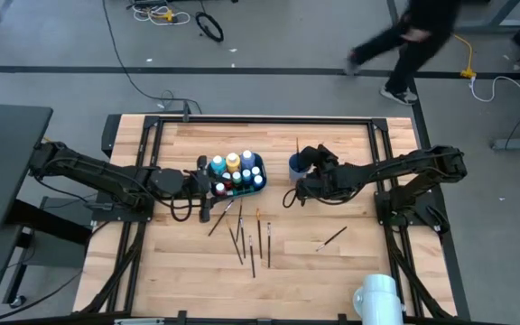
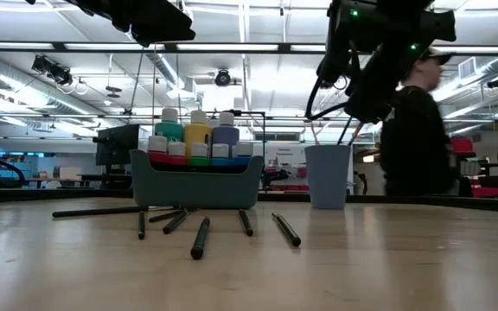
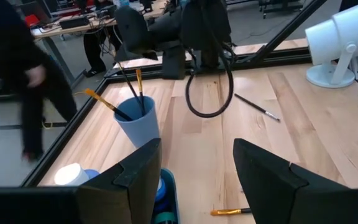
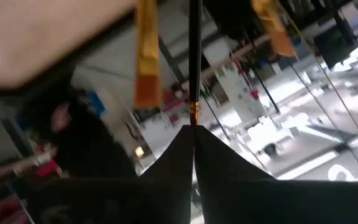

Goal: Pick & Place Paint Supplies
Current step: Put the orange paint brush into the blue cup, then put the silver paint brush into the blue cup

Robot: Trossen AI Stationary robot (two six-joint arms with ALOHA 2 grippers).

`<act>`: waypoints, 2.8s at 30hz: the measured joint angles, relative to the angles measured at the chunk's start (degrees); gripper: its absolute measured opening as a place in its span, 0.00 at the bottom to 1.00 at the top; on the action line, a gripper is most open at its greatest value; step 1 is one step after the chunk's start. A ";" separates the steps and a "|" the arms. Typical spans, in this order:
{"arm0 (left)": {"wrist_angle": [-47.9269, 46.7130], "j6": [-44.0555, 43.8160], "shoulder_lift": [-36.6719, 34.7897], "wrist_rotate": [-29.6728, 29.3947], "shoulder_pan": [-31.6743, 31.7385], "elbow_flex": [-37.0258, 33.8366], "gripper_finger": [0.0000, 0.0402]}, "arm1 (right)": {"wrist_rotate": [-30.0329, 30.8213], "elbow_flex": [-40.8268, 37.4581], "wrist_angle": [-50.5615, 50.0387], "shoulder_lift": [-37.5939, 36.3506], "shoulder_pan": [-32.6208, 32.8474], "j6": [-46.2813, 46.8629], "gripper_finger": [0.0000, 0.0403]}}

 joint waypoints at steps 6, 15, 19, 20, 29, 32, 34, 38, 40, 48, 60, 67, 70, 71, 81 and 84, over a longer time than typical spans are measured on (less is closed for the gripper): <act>-0.04 -0.01 0.00 1.46 -0.02 0.00 0.52 | -3.96 0.00 0.70 0.00 0.00 4.03 0.09; -0.11 -0.07 -0.01 1.46 -0.02 0.00 0.52 | -4.68 0.00 3.93 0.00 0.00 7.24 0.19; -1.24 -2.45 0.00 1.44 0.00 0.00 0.52 | -4.55 0.02 8.90 0.00 2.02 14.81 0.20; -2.05 -3.60 0.00 1.42 0.00 0.00 0.52 | -4.67 0.02 10.29 0.00 3.00 17.47 0.20; -11.95 -17.47 0.00 1.10 -0.32 -0.02 0.52 | -3.69 0.09 10.48 -1.37 12.62 41.96 0.20; -12.49 -23.94 -0.02 -1.84 -1.97 -1.05 0.52 | -8.95 0.09 11.83 -1.46 15.26 51.34 0.20; -10.57 -27.40 -0.01 -4.39 -3.94 -3.10 0.52 | -13.26 0.09 13.95 -1.46 16.57 56.41 0.20; -3.64 -32.84 0.00 -9.64 -8.08 -8.75 0.52 | -21.50 0.09 23.12 -1.44 17.44 63.00 0.20; -0.02 -34.20 0.00 -12.27 -9.26 -11.76 0.52 | -25.51 0.09 29.69 -1.44 17.25 64.50 0.20; 7.26 -45.10 1.70 -12.06 -11.46 -22.45 0.52 | -39.64 0.09 54.52 -1.33 14.04 62.95 0.20; 28.21 -48.91 20.87 -19.95 -18.36 -26.99 0.52 | -41.16 0.09 70.84 3.59 7.14 60.15 0.20; 38.95 -49.51 32.01 -20.07 -18.10 -26.47 0.52 | -42.24 0.05 68.52 5.32 2.09 59.19 0.20; 40.22 -51.06 34.29 -20.22 -18.10 -25.29 0.52 | -43.13 0.04 66.62 5.33 0.70 62.31 0.20; 40.24 -51.21 34.89 -20.22 -18.10 -24.90 0.52 | -43.55 0.04 66.65 5.32 0.40 63.21 0.20; 38.97 -44.78 35.68 -19.67 -18.08 -23.61 0.52 | -52.77 0.04 65.96 5.29 0.15 63.00 0.20; 38.74 -44.74 35.68 -19.67 -18.08 -23.61 0.52 | -53.13 0.04 66.02 5.29 0.15 63.00 0.20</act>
